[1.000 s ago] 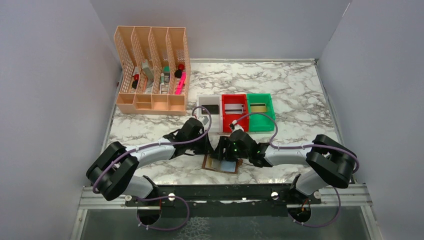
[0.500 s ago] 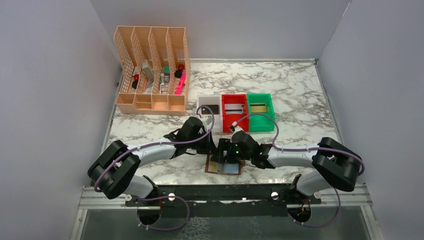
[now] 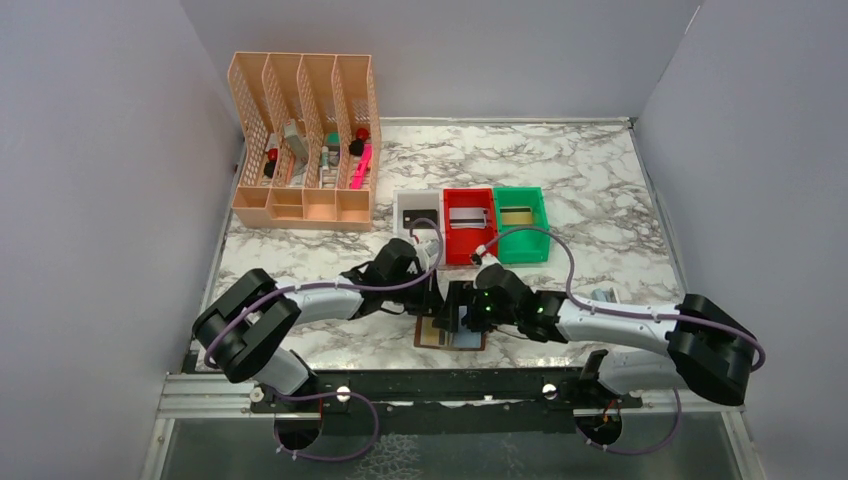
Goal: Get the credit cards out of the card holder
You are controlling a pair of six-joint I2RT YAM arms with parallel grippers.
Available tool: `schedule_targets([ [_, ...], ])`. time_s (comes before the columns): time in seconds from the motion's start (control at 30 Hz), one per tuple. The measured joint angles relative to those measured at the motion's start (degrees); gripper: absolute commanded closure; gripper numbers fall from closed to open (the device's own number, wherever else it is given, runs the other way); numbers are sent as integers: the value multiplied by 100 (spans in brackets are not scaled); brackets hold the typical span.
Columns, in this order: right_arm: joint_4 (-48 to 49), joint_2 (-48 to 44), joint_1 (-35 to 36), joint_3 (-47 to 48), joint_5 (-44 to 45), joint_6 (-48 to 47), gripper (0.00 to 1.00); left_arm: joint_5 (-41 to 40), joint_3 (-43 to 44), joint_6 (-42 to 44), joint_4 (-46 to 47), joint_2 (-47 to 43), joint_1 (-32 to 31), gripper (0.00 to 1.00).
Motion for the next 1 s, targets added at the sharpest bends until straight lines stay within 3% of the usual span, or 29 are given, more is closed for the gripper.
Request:
schedule_targets([
  [0.43,-1375,-1478,4,-15,1207,116,56,-146,367,37,-275,302,-339,90],
  [0.6,-1373,-1445,4,-98,1204,116,59,-562,479,120,-643,219,-339,80],
  [0.83,-1349,-850,4,-140,1043,116,60,-1117,481,210,-1088,-155,-339,57],
  [1.0,-1368,-535,4,-157,1034,166,61,-1154,455,210,-1012,-216,-339,54],
])
